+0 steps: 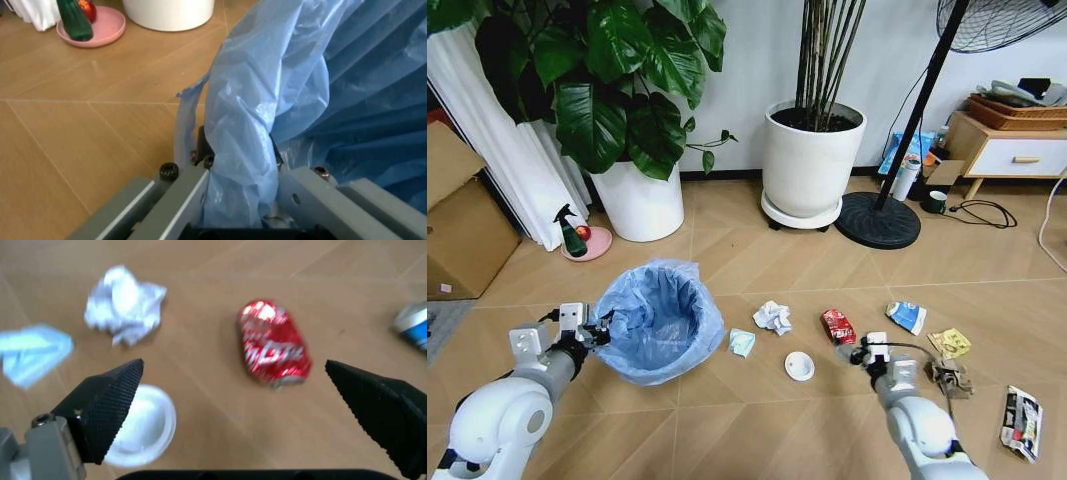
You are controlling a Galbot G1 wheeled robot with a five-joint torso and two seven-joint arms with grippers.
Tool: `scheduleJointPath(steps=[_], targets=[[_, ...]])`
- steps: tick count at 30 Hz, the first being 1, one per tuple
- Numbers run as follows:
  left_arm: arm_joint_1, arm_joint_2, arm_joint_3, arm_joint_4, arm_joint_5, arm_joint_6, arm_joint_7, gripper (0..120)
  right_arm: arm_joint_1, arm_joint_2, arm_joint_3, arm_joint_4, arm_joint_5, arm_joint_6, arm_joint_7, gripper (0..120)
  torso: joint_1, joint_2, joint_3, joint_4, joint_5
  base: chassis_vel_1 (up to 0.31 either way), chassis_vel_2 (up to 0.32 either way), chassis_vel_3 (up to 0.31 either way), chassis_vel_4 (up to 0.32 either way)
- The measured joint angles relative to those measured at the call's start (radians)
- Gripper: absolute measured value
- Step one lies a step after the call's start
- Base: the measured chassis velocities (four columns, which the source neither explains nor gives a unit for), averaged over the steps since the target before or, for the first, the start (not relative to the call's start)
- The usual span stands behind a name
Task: Pick up the trash bin and place the garbage on the floor into it.
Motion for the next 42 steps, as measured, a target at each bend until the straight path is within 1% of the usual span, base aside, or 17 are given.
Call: scheduleJointPath(steps=[2,5,6,10,11,13,15,21,25,29,37,42], targets=[[0.0,0.0,0.001,-0.001,0.0,0.0,0.0,0,0.014,-0.015,-0.019,-0.019,0.007,-0.005,-0.007,100,0.0,0.0,0.0,-0.0001,-0.0003,0.0,0.0,0.0,0.0],[0.0,-0.003,0.002,-0.003,0.003,0.0,-0.002,0,0.076,-0.066,-0.09,-0.081,0.042,-0.015,-0.033,100,0.0,0.0,0.0,-0.0003,-0.0002,0.0,0.0,0.0,0.0],[0.0,-0.003,0.002,-0.003,0.003,0.0,-0.002,0,0.076,-0.066,-0.09,-0.081,0.042,-0.015,-0.033,100,0.0,0.0,0.0,-0.0003,-0.0002,0.0,0.0,0.0,0.0],[0.001,-0.009,0.003,-0.008,0.007,0.0,-0.005,0,0.177,-0.136,-0.188,-0.181,0.034,0.003,-0.098,100,0.0,0.0,0.0,0.0001,-0.0003,0.0,0.0,0.0,0.0],[0.001,-0.009,0.003,-0.008,0.007,0.0,-0.005,0,0.177,-0.136,-0.188,-0.181,0.034,0.003,-0.098,100,0.0,0.0,0.0,0.0001,-0.0003,0.0,0.0,0.0,0.0],[0.001,-0.011,0.003,-0.009,0.009,0.0,-0.005,0,0.216,-0.164,-0.233,-0.223,0.041,0.01,-0.114,100,0.0,0.0,0.0,0.0,-0.0003,0.0,0.0,0.0,0.0],[0.001,-0.014,0.002,-0.009,0.011,0.0,-0.006,0,0.249,-0.175,-0.27,-0.263,0.048,0.016,-0.131,100,0.0,0.0,0.0,-0.0001,-0.0005,0.0,0.0,0.0,0.0],[0.001,-0.017,0.002,-0.009,0.014,0.0,-0.006,0,0.281,-0.168,-0.308,-0.308,0.057,0.021,-0.14,100,0.0,0.0,0.0,-0.0001,-0.0001,0.0,0.0,0.0,0.0],[0.001,-0.02,0.002,-0.009,0.017,0.0,-0.005,0,0.312,-0.149,-0.348,-0.36,0.045,0.029,-0.144,100,0.0,0.0,0.0,0.0,-0.0003,0.0,0.0,0.0,0.0],[0.001,-0.021,0.002,-0.007,0.018,-0.001,-0.005,0,0.322,-0.137,-0.358,-0.38,0.038,0.029,-0.144,100,0.0,0.0,0.0,-0.0001,-0.0002,0.0,0.0,0.0,0.0],[-0.001,-0.019,0.002,-0.003,0.018,-0.002,-0.003,0,0.364,-0.073,-0.371,-0.474,-0.011,0.037,-0.134,100,0.0,0.0,0.0,0.0,-0.0004,0.0,0.0,0.0,0.0],[-0.002,-0.019,0.003,0.0,0.018,-0.002,-0.002,0,0.37,-0.056,-0.369,-0.497,-0.022,0.037,-0.126,100,0.0,0.0,0.0,0.0,-0.0003,0.0,0.0,0.0,0.0]])
